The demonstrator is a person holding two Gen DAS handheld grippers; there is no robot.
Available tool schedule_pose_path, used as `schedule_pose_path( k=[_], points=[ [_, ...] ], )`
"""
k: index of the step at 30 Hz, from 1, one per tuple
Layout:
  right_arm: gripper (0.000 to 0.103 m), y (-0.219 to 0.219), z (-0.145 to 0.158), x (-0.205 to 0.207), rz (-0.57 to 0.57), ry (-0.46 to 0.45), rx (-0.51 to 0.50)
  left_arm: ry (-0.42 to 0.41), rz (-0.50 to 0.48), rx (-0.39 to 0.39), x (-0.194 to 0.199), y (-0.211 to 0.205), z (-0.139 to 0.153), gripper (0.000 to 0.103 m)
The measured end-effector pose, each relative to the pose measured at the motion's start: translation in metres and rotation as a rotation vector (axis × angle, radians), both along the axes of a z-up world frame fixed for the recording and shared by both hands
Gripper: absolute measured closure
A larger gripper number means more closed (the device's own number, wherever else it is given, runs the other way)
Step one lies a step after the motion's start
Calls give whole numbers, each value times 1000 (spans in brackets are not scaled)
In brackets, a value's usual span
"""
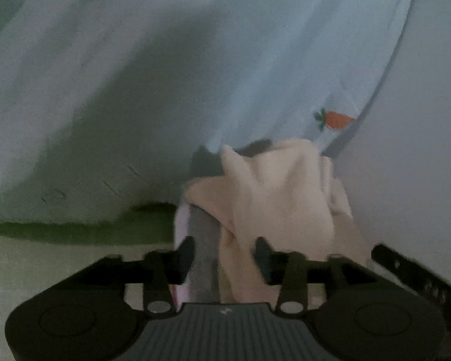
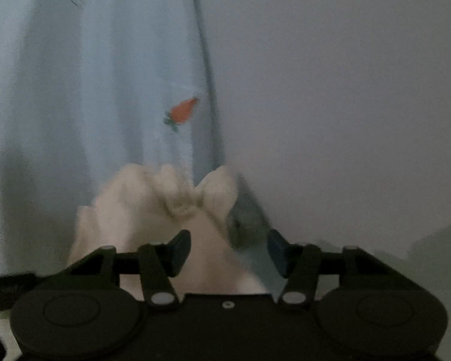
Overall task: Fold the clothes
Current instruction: 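Lift the folded sweater with both grippers and carry it toward the clothes stack, then lower the sweater onto the grey clothes stack and open both grippers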
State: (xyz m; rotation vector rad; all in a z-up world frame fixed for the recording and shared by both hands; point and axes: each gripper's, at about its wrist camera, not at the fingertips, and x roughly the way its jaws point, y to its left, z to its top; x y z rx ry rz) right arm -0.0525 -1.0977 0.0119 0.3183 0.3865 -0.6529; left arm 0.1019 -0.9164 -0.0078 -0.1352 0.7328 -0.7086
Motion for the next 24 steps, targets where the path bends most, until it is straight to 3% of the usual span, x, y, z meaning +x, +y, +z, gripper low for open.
schedule_pose_path(
  k=[3,4,5,8,13,16,18,21,24],
  points=[
    [53,13,-12,11,75,-21,1,-39,-13,18,7,-11,-4,47],
    [61,14,-15,18,108,-37,16,-48,-18,25,9,-15,-7,45],
    [67,9,-19,23,135,-47,25,-37,-17,30,13,-18,-10,45],
    [72,0,-23,47,176,-48,-1,-1,18,25,29,-28,-16,38],
    [72,-29,-27,82,163,-32,25,-10,58,51,50,-35,-22,30],
    [87,-45,-37,99,84,65,-26,20,78,52,60,-30,-29,25],
    [87,-48,-42,101,66,91,-31,26,75,49,60,-28,-31,24],
    [81,-36,-39,100,61,157,-142,-14,81,97,55,-23,-24,22],
    [56,-24,-34,95,-11,246,-249,-48,69,124,44,-11,-15,21]
  ],
)
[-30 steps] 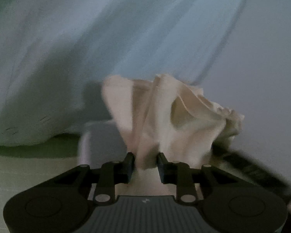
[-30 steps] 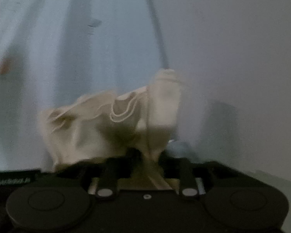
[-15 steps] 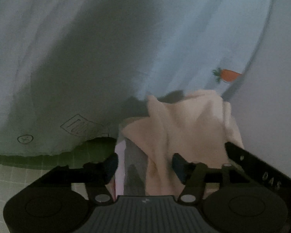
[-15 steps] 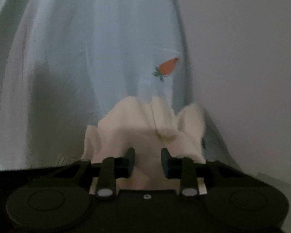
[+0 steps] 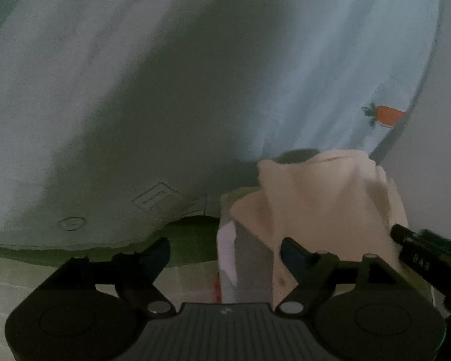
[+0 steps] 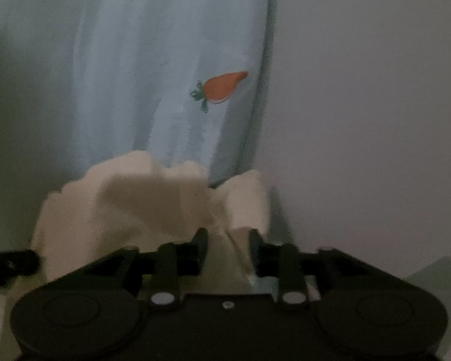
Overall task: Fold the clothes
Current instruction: 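Lower the sweater onto the grey clothes stack and open both grippers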
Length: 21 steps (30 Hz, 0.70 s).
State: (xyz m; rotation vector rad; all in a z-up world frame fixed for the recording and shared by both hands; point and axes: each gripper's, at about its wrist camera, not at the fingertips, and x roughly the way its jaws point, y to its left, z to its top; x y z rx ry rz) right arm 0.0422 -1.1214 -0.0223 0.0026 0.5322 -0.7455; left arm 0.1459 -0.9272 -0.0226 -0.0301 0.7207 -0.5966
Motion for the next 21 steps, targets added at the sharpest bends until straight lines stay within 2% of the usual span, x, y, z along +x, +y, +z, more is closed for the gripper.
schedule_pose_path(
  k=[2,5,7,10,13,17,21],
  points=[
    [24,12,4,-9,-45,52,-80,-39,-17,24,-12,9,5,18],
    [8,35,14,-43,-63,36,-118,-88,-60,35,-41,28,8,11],
    [0,46,19,-70,-62,1,-64,-89,-94,29,-61,42,12,8],
    [0,68,23,-114,-97,-43,58,-89,-159,40,-97,63,15,4],
    [0,103,27,-158,-69,-55,133,-92,-216,53,-134,82,17,1],
    [0,136,30,-195,-38,-35,169,-89,-247,50,-170,110,18,0],
    [0,167,23,-238,-55,-80,244,-97,-251,66,-202,137,13,0]
  ],
)
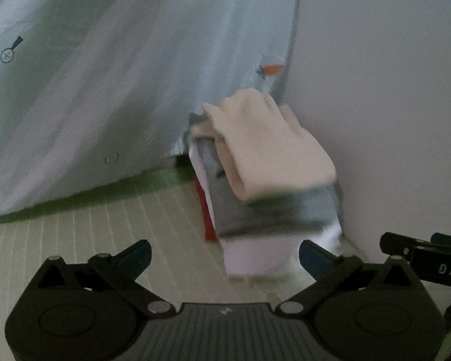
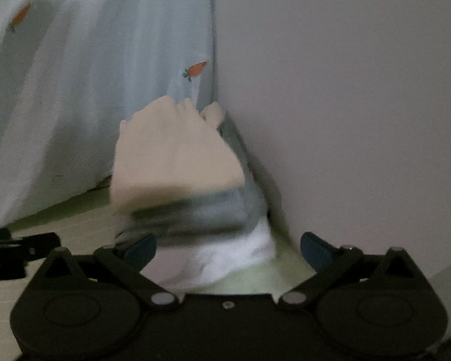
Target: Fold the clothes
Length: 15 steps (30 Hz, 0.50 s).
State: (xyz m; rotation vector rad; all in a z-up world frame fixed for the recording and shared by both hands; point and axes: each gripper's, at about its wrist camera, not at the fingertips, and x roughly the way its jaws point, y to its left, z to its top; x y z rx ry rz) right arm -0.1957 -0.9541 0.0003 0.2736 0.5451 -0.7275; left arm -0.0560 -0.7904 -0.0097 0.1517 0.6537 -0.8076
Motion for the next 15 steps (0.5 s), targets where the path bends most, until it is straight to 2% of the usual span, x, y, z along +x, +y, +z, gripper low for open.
schedule_pose_path(
  k=[4,9,15],
  points=[
    [0,31,-13,-30,-5,5,41,-6,-71,33,-32,21,-9,0],
    [0,59,-28,-52,15,17,81,-38,-97,101,-57,37,-19,0],
    [0,76,-29,-69,12,23,82,-32,-83,90,-62,49,-17,0]
  ],
)
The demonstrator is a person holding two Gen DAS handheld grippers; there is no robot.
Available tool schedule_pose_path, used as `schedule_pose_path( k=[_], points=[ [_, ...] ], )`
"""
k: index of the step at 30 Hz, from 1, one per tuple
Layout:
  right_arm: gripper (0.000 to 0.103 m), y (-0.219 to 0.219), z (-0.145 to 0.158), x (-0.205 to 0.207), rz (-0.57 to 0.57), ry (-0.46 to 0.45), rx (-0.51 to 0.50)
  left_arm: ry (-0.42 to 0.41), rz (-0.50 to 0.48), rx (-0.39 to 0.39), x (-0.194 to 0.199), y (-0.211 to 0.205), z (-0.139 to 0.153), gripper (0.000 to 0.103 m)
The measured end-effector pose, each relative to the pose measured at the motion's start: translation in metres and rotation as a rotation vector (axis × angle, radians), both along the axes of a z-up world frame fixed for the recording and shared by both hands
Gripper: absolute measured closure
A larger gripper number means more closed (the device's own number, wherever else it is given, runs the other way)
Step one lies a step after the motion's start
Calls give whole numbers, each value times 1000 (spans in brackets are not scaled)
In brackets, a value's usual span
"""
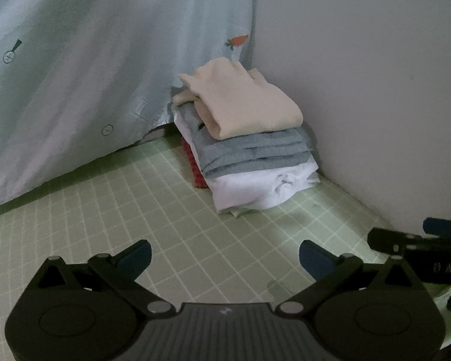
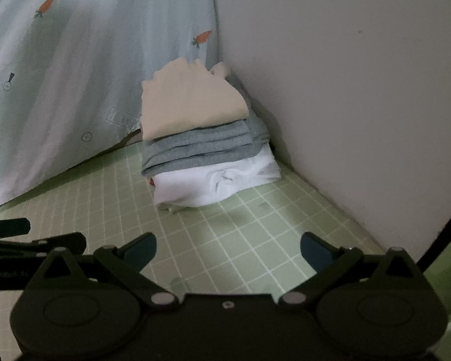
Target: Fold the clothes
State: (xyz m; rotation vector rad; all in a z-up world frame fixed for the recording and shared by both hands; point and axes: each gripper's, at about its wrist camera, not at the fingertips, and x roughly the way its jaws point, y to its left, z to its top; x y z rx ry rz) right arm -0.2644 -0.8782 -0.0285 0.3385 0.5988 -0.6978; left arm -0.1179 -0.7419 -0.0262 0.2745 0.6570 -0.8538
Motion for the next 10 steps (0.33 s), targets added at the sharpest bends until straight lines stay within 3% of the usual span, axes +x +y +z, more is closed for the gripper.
schedule_pose_path(
  k=[10],
  points=[
    [0,4,5,-8,-13,-23,-11,-32,-14,-14,-1,-1,6,0]
  ],
)
